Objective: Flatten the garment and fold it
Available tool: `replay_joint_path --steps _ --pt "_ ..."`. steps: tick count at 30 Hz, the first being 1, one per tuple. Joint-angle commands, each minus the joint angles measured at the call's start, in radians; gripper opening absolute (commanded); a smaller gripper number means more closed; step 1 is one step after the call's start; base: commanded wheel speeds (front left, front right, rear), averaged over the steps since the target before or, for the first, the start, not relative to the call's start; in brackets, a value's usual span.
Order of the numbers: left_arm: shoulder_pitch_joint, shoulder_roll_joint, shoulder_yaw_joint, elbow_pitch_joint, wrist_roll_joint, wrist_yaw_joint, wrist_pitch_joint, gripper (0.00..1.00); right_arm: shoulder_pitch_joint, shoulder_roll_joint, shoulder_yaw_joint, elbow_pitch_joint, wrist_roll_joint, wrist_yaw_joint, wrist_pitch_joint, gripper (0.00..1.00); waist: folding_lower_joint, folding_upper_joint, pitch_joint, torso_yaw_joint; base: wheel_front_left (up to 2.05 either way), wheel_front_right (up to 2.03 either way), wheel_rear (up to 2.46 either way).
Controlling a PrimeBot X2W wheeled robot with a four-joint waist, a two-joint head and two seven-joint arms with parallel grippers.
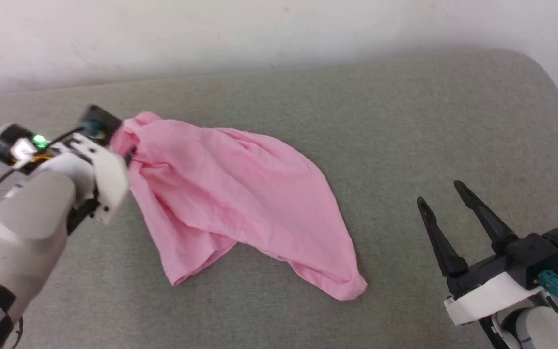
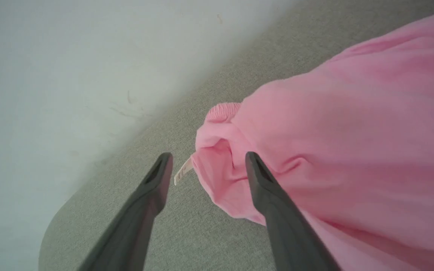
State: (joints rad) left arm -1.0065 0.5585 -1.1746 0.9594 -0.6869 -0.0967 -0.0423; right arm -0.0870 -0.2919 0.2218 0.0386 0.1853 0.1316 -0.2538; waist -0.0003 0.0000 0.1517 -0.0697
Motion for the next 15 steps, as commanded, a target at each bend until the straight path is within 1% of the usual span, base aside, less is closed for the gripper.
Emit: replay_joint_path --steps 1,4,6,9,12,15 --pt "0.008 -0.006 -0.015 -0.019 0.005 -0.010 0.030 1.00 0.010 -0.001 -0.004 -0.007 -0.004 -0.001 0.005 1.00 0.0003 0.0000 -0.048 0.048 0.00 0.00 0.00" --pt "0.017 0.004 -0.068 -0.135 0.001 -0.031 0.196 1.00 0.014 -0.004 -0.005 -0.015 -0.003 -0.001 0.012 1.00 0.0003 0.0000 -0.051 0.051 0.00 0.00 0.00" --pt "0.039 0.018 -0.090 -0.261 -0.026 -0.033 0.310 1.00 0.012 -0.005 -0.002 -0.020 -0.002 -0.001 0.015 1.00 0.0003 0.0000 -0.049 0.048 0.00 0.00 0.00" --pt "0.079 0.062 -0.103 -0.466 -0.081 -0.033 0.493 1.00 0.004 -0.007 0.006 -0.027 -0.001 -0.001 0.017 1.00 0.0003 0.0000 -0.037 0.035 0.00 0.00 0.00" --pt "0.143 0.112 -0.105 -0.636 -0.078 -0.034 0.681 1.00 -0.008 -0.006 0.014 -0.031 0.000 -0.001 0.016 1.00 0.0003 0.0000 -0.018 0.014 0.00 0.00 0.00" --pt "0.173 0.157 -0.105 -0.716 -0.068 -0.034 0.776 1.00 -0.022 -0.002 0.014 -0.028 0.002 -0.001 0.014 1.00 0.0003 0.0000 0.001 -0.007 0.00 0.00 0.00"
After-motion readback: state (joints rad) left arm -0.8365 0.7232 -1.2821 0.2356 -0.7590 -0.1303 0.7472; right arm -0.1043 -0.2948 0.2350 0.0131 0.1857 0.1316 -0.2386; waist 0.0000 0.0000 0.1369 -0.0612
